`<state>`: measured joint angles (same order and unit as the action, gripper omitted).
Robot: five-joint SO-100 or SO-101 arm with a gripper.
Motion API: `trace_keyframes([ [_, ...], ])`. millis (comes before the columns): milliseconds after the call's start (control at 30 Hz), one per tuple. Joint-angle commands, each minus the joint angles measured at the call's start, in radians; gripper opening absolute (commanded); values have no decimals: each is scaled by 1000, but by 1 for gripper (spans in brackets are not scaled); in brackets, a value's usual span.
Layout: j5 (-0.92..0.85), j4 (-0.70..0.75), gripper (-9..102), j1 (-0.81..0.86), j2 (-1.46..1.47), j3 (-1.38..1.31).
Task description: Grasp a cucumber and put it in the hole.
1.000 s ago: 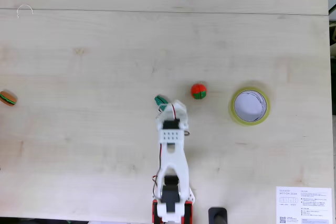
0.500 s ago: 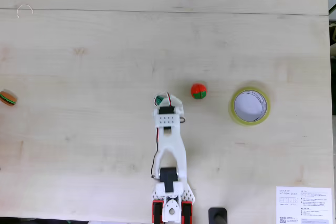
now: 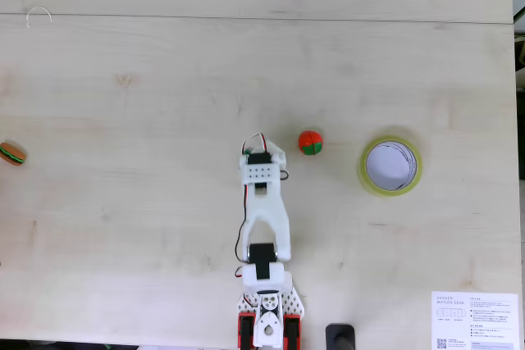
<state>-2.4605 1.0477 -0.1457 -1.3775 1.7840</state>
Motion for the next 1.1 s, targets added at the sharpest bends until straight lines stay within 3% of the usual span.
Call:
trace_keyframes([
  [0, -6, 26, 29, -8, 11, -101],
  [1067, -6, 140, 8, -6, -15, -114],
])
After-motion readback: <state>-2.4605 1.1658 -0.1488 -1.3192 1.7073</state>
